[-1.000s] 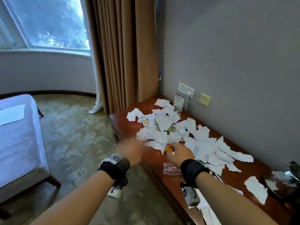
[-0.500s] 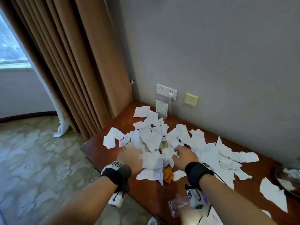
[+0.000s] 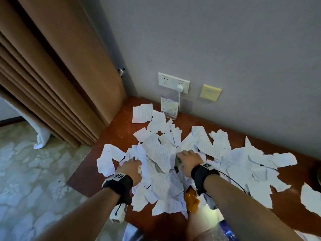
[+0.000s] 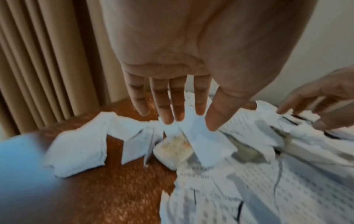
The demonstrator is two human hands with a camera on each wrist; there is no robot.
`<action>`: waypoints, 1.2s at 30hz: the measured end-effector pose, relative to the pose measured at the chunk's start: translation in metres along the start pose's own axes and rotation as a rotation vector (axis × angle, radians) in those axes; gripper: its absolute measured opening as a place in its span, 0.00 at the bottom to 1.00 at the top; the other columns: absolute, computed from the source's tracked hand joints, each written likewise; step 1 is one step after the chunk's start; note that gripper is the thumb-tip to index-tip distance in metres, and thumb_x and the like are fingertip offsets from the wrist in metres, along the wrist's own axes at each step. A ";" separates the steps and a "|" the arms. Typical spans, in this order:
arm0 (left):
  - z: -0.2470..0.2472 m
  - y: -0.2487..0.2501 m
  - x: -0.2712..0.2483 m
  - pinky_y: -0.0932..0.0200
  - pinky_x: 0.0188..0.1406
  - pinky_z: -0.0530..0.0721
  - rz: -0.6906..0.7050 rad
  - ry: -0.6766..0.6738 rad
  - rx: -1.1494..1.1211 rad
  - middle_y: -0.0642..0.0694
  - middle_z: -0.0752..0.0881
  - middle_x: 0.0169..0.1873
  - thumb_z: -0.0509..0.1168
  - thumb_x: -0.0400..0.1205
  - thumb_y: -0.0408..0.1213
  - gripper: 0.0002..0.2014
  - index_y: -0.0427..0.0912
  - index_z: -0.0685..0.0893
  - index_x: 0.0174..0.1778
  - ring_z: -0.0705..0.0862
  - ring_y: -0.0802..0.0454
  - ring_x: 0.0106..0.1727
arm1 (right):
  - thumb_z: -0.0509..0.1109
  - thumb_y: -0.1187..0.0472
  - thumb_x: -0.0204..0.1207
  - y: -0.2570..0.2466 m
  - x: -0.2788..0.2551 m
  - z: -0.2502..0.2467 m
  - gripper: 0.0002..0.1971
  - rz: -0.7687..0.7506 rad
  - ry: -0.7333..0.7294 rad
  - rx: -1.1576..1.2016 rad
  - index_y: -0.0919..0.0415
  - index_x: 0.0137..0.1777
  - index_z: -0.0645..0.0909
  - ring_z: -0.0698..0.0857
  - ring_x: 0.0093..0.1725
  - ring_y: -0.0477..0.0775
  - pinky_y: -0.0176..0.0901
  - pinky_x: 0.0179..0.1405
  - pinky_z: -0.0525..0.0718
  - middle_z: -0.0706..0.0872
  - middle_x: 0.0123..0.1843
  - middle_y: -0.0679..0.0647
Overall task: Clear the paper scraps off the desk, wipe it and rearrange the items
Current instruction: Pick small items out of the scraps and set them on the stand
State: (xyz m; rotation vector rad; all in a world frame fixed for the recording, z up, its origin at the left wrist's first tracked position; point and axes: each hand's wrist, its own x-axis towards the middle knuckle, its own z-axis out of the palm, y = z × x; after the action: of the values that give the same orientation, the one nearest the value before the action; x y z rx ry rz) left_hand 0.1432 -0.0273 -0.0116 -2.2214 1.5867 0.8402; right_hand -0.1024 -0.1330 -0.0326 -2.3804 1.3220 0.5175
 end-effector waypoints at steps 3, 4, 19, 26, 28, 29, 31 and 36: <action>0.012 -0.004 0.028 0.43 0.71 0.77 0.041 -0.044 0.012 0.47 0.69 0.77 0.63 0.81 0.40 0.30 0.58 0.66 0.81 0.72 0.41 0.75 | 0.67 0.57 0.75 -0.002 0.020 0.012 0.34 0.045 -0.039 0.006 0.52 0.81 0.61 0.64 0.76 0.61 0.55 0.70 0.69 0.64 0.81 0.52; 0.014 -0.006 0.037 0.43 0.72 0.76 0.056 -0.040 0.036 0.46 0.67 0.78 0.64 0.81 0.40 0.31 0.58 0.64 0.81 0.70 0.40 0.77 | 0.69 0.57 0.75 -0.003 0.026 0.015 0.35 0.065 -0.047 0.025 0.52 0.81 0.60 0.64 0.76 0.61 0.56 0.71 0.69 0.63 0.82 0.52; 0.027 -0.016 0.081 0.47 0.61 0.79 0.158 -0.043 0.134 0.43 0.74 0.69 0.69 0.78 0.46 0.37 0.55 0.57 0.80 0.78 0.39 0.68 | 0.76 0.59 0.64 -0.015 0.038 0.045 0.46 0.217 -0.050 0.032 0.54 0.82 0.56 0.67 0.72 0.62 0.55 0.70 0.68 0.64 0.77 0.53; 0.022 -0.017 0.075 0.57 0.39 0.89 0.130 -0.046 -0.027 0.43 0.80 0.57 0.71 0.77 0.37 0.44 0.57 0.50 0.83 0.86 0.46 0.51 | 0.74 0.51 0.67 -0.013 0.016 0.032 0.40 0.203 -0.068 0.041 0.52 0.79 0.62 0.67 0.70 0.63 0.54 0.66 0.69 0.65 0.74 0.54; 0.016 -0.019 0.071 0.59 0.33 0.89 0.133 -0.079 -0.132 0.45 0.82 0.53 0.71 0.77 0.36 0.47 0.59 0.47 0.84 0.87 0.51 0.41 | 0.76 0.49 0.66 -0.014 0.009 0.024 0.37 0.197 -0.026 0.074 0.51 0.75 0.67 0.69 0.68 0.62 0.53 0.62 0.69 0.67 0.71 0.53; 0.012 -0.022 0.068 0.58 0.35 0.89 0.141 -0.093 -0.158 0.44 0.83 0.55 0.70 0.77 0.36 0.47 0.59 0.47 0.84 0.86 0.52 0.41 | 0.76 0.47 0.67 -0.014 0.005 0.018 0.36 0.184 -0.004 0.094 0.51 0.74 0.68 0.69 0.67 0.62 0.53 0.62 0.70 0.67 0.70 0.53; 0.003 -0.027 0.060 0.54 0.40 0.90 0.152 -0.085 -0.180 0.43 0.85 0.60 0.69 0.75 0.39 0.44 0.59 0.50 0.83 0.87 0.50 0.45 | 0.75 0.43 0.69 -0.016 -0.001 0.005 0.34 0.156 0.044 0.150 0.52 0.73 0.70 0.71 0.66 0.60 0.53 0.63 0.72 0.69 0.69 0.53; -0.026 -0.035 0.038 0.55 0.50 0.88 0.160 0.029 -0.147 0.45 0.86 0.63 0.70 0.76 0.48 0.36 0.53 0.64 0.79 0.87 0.46 0.56 | 0.81 0.45 0.62 -0.026 -0.017 -0.029 0.32 0.106 0.175 0.498 0.55 0.65 0.77 0.75 0.63 0.56 0.48 0.61 0.79 0.73 0.64 0.51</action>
State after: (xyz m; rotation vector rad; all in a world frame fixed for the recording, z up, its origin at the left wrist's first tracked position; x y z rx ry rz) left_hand 0.1918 -0.0579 -0.0182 -2.2358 1.7892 1.0034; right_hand -0.0846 -0.1213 0.0042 -1.9825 1.4534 -0.0050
